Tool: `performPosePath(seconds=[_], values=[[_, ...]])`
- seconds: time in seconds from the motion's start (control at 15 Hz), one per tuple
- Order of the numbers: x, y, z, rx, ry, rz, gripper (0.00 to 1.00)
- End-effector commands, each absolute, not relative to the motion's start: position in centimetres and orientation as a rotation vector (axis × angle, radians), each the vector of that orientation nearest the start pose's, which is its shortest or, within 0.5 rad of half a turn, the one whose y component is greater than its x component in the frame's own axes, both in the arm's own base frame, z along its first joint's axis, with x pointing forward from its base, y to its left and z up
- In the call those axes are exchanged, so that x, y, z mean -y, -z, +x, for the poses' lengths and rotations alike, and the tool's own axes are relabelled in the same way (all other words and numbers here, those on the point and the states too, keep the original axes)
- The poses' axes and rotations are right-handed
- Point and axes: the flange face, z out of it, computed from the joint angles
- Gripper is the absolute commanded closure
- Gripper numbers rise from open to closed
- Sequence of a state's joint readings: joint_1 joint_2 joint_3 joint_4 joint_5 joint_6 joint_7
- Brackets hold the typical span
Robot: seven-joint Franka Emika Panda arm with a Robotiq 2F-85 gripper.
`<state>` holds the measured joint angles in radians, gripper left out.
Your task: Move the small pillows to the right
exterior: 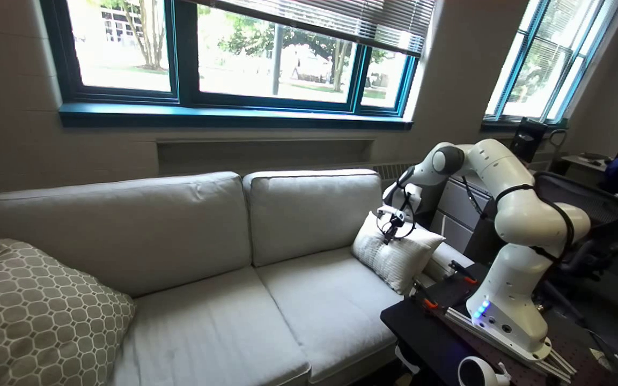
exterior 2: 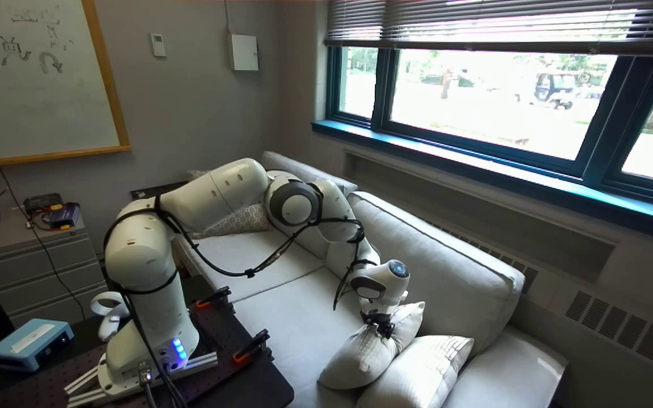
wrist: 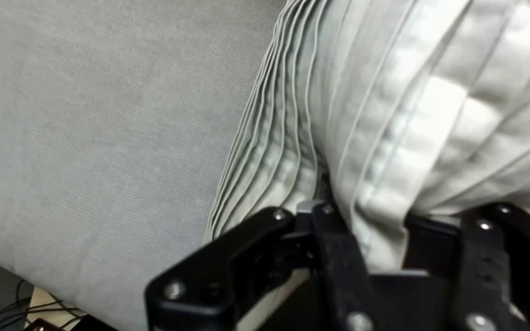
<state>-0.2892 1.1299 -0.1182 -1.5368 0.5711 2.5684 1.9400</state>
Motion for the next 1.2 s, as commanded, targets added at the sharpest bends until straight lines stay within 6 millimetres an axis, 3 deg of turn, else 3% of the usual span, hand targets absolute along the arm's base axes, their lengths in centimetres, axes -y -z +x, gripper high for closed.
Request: performPosePath(seconds=[0.0, 0.13, 0.2, 0.4, 0.93, 1.0, 1.13], values=[[27.2, 2.9, 59.8, -2.989, -0.297, -0.514, 0.98], [27.9, 2.5, 59.1, -2.985, -0.285, -0.493, 0.97], [28.3, 2.3, 58.6, -2.977, -0.289, -0.479, 0.73], [29.5, 2.2, 57.6, -2.963, -0.283, -0.438, 0.66], [32.3, 2.9, 54.6, -2.881, -0.234, -0.318, 0.05], [32.5, 3.0, 54.2, -2.871, -0.225, -0.305, 0.00], [32.9, 3.2, 53.3, -2.850, -0.207, -0.283, 0.00]])
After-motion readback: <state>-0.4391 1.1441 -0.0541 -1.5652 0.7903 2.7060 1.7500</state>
